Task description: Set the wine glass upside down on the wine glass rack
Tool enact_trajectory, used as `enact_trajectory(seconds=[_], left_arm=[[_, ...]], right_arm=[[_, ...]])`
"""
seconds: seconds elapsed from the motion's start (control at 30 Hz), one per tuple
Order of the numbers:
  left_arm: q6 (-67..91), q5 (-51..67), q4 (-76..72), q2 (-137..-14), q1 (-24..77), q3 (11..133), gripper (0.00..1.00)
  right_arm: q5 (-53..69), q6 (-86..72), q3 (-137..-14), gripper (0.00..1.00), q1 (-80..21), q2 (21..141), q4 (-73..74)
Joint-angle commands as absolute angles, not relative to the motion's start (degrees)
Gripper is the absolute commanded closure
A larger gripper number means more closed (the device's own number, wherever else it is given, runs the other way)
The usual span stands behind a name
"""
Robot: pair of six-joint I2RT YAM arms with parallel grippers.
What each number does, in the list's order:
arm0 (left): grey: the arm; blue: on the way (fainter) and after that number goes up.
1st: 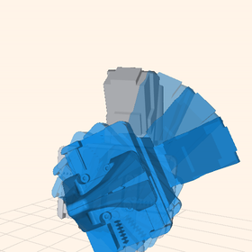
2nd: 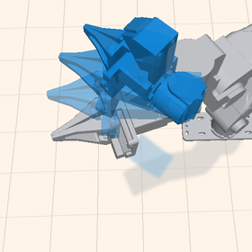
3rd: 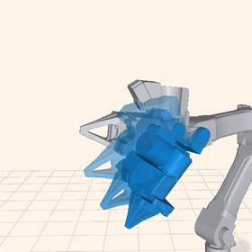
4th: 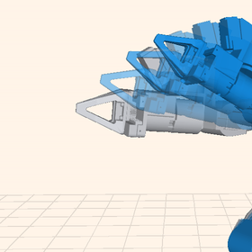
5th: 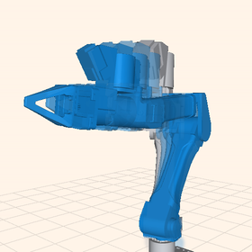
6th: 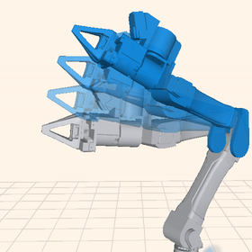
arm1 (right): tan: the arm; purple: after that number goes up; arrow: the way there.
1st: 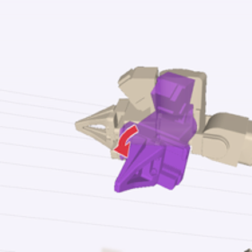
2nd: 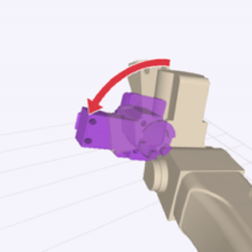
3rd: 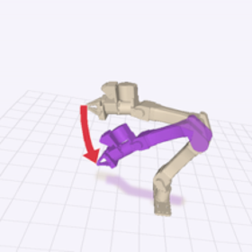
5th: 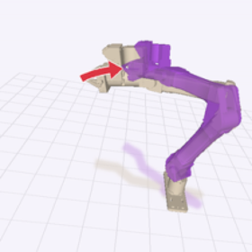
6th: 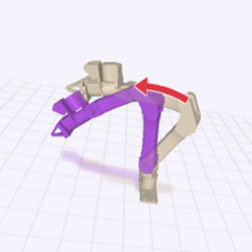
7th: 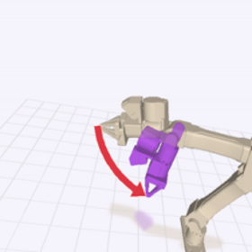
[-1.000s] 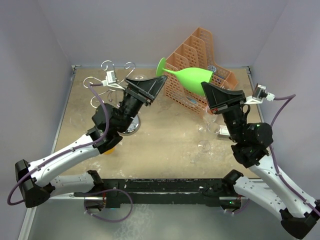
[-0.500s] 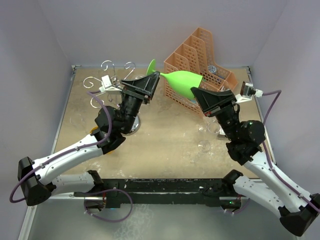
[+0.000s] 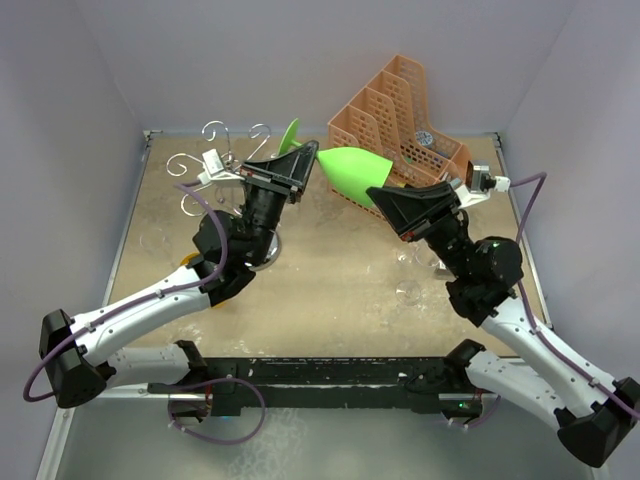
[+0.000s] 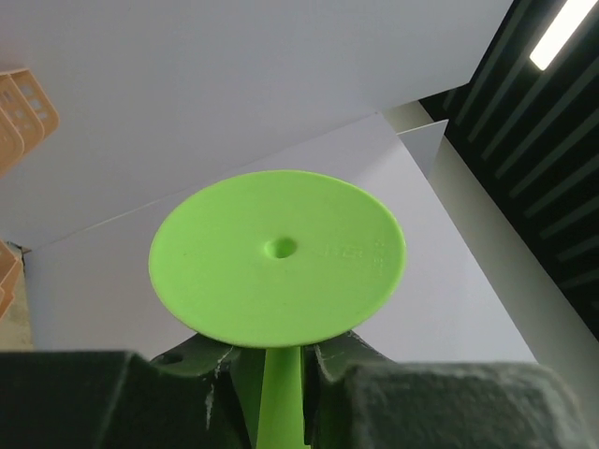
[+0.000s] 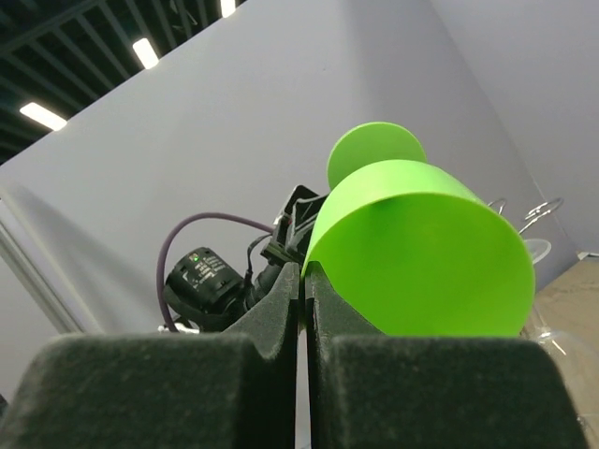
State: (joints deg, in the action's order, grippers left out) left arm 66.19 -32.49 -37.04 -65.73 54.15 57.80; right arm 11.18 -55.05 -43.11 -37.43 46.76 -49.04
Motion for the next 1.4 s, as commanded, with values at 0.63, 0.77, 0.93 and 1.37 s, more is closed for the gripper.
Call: enact_trajectory(seconds=[0.63,0.77,0.93,1.37], left_arm=[[39.81,-28.95,-21.86,-61.97,54.14,70.96,1.00],[33.24,-26.10,-14.41,-59.86,54.14,72.21,1.00],[23.13,-17.99,-6.63,-57.71,54.14,72.82,1.00],[-3.58,9.23,-0.24,-58.19,54.12,72.62,1.00]], right_arm=[[-4.68,-38.20,-40.67,0.39,-37.48,35.76,-31.63],[-6.99,-37.02,-43.67,0.35,-37.51,33.55,-25.68],[-3.66,-39.03,-55.83,0.35,-37.50,38.77,-14.59],[11.94,-50.88,-69.37,0.39,-37.53,51.15,-4.71]])
